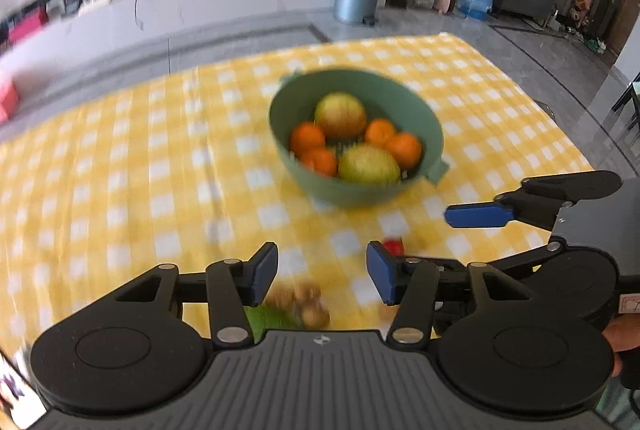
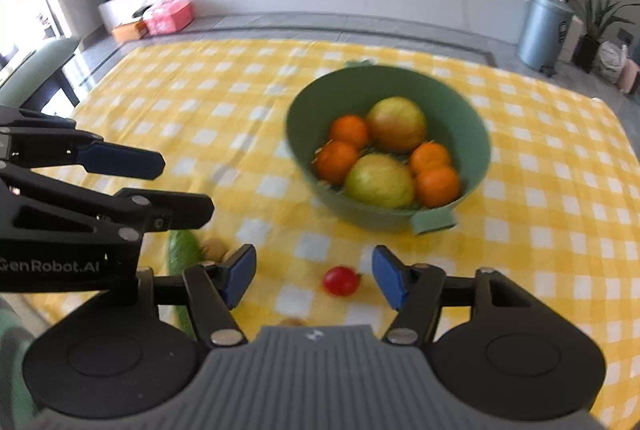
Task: Organize fruits
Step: 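Move both grippers back toward the brown kiwis beside the cucumber, then grasp a brown kiwi with the left gripper while the right gripper grasps another kiwi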
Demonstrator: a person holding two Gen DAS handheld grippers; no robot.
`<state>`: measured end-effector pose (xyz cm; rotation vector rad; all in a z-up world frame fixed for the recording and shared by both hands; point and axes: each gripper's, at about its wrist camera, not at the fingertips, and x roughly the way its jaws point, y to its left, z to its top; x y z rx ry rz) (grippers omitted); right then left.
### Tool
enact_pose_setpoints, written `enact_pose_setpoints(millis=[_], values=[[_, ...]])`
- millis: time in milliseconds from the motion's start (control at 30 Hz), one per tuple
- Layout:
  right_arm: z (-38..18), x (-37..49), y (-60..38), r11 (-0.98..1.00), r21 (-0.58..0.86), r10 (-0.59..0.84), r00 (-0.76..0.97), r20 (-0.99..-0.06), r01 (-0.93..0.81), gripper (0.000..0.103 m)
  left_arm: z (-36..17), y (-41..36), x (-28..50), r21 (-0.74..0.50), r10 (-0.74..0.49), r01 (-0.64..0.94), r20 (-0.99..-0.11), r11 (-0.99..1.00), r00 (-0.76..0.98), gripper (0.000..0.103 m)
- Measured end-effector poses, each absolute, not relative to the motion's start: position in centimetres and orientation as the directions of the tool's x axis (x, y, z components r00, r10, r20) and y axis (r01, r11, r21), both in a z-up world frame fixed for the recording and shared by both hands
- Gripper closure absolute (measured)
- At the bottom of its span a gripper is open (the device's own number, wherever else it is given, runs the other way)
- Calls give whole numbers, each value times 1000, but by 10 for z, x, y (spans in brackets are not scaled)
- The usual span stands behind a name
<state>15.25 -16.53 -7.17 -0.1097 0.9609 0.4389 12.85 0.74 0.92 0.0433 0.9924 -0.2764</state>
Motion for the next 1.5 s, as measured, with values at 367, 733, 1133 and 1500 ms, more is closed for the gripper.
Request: enact_pose_setpoints(millis=[367, 733, 1133, 1500], values=[[-83, 132, -166, 896, 193, 343, 349, -872, -399, 70, 17, -6, 95, 27, -139, 342, -881, 939, 452, 57], [-109, 139, -188, 891, 334, 419, 274, -866, -307, 82, -42, -30, 107, 65, -112, 427, -920, 902, 375, 71], [-142, 161, -182, 893, 371, 425, 206, -881, -255, 73, -68, -25, 131, 16, -140, 422, -932, 906, 335, 75], [-160, 171, -181, 905, 377, 411, 175, -895, -199, 72, -83, -27, 132, 42, -128, 445, -930, 894, 345, 75]])
